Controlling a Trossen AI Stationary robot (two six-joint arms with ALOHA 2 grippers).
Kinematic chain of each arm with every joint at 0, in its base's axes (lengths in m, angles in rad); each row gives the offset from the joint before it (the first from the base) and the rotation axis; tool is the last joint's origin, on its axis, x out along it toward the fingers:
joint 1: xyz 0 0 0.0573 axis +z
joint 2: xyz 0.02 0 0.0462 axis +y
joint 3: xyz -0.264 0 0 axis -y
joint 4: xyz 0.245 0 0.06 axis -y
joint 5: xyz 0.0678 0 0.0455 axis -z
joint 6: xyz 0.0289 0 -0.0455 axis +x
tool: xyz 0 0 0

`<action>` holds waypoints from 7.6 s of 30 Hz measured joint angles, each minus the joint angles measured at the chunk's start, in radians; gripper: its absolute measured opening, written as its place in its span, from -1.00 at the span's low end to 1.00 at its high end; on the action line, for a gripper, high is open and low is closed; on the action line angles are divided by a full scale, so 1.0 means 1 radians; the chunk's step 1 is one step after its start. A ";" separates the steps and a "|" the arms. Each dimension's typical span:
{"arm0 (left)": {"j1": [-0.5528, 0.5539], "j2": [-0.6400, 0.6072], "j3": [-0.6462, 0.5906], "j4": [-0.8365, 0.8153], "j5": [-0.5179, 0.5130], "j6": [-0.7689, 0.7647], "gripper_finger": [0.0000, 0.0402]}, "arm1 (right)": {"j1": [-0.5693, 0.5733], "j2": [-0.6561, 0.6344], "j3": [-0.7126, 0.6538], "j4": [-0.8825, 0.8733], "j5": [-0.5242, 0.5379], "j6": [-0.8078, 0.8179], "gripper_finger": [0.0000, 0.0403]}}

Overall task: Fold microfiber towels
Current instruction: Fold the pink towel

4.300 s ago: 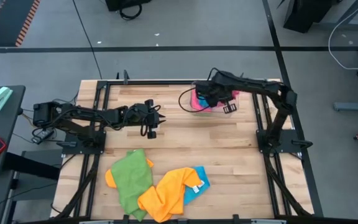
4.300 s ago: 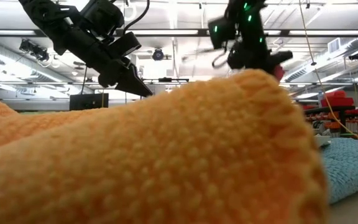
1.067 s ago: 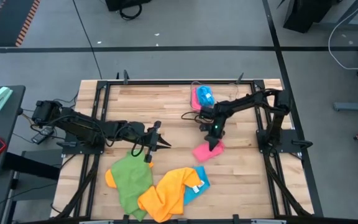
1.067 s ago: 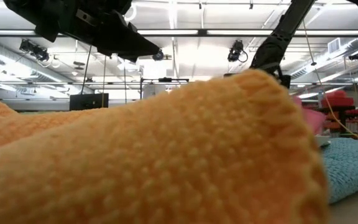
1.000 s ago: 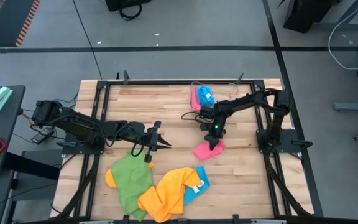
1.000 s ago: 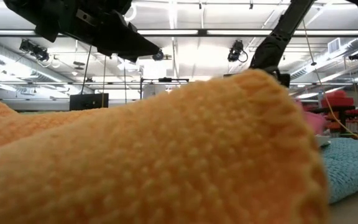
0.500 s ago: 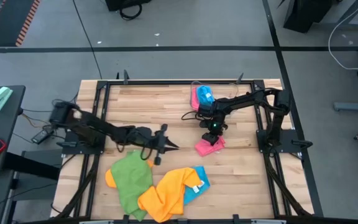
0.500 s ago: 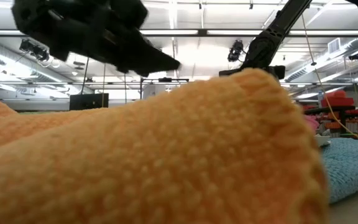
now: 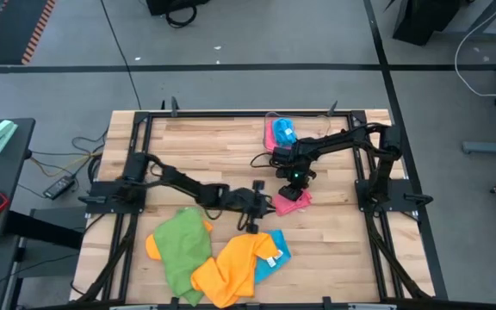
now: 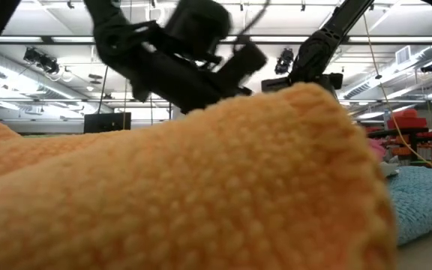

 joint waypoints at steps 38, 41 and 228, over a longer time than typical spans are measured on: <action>0.012 0.161 0.122 -0.024 -0.065 -0.113 -0.93 | 0.006 -0.012 0.000 -0.007 -0.009 0.106 -0.37; 0.012 0.161 0.123 -0.039 -0.065 -0.113 -0.94 | 0.006 -0.038 0.000 -0.028 0.000 0.120 -0.26; 0.014 -0.019 0.121 -0.544 -0.079 -0.186 -0.94 | 0.450 -0.270 -0.140 0.302 0.814 0.221 -0.96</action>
